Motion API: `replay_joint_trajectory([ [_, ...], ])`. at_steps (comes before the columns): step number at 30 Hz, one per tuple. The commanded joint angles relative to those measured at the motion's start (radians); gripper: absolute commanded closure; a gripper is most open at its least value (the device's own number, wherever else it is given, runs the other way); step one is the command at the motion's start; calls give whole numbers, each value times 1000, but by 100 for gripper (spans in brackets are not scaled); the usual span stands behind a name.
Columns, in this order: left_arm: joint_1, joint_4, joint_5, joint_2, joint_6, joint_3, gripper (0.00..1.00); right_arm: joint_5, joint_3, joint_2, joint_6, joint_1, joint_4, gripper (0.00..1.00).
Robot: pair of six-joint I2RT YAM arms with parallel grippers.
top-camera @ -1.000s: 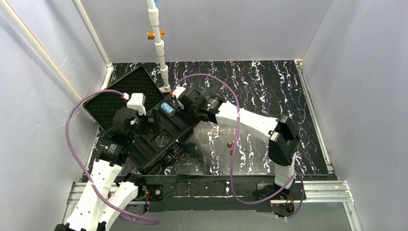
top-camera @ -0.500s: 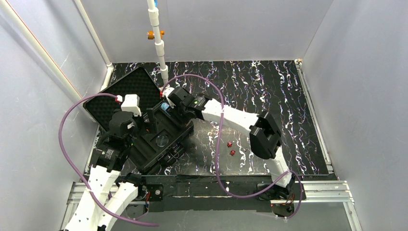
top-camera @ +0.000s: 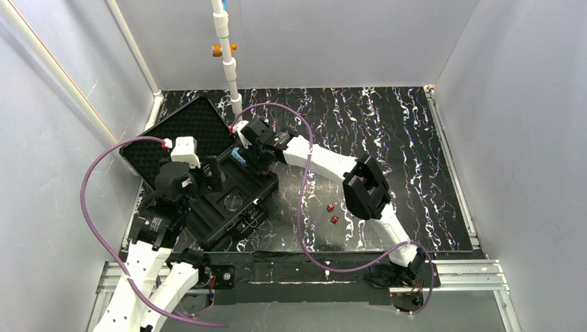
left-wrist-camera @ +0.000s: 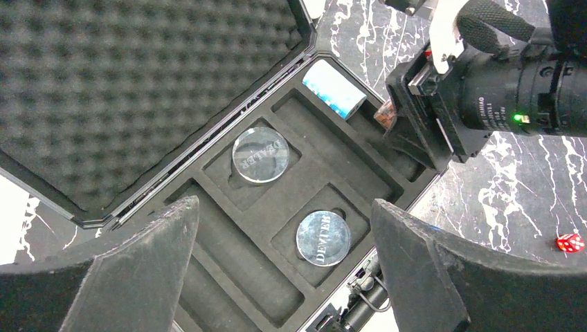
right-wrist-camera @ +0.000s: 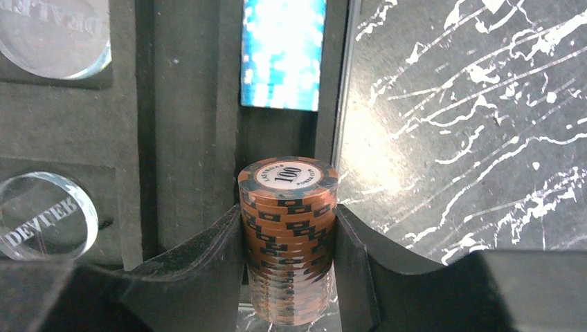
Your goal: Pack up texas hold em set
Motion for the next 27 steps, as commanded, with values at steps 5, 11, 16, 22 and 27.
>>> replay_joint_trajectory([
  [5, -4, -6, -28, 6, 8, 15, 7, -52, 112, 37, 6, 5, 47, 99],
  [11, -5, -5, -27, 7, 7, 15, 7, -44, 127, 60, 20, 5, 50, 99],
  [16, -5, -5, -26, 7, 9, 16, 7, -26, 153, 87, 23, 5, 49, 95],
  [22, -5, -5, -27, 5, 9, 14, 7, -19, 186, 111, 29, 5, 37, 77],
  [27, -5, -6, -24, 6, 9, 15, 7, -16, 189, 108, 39, 5, 38, 45],
])
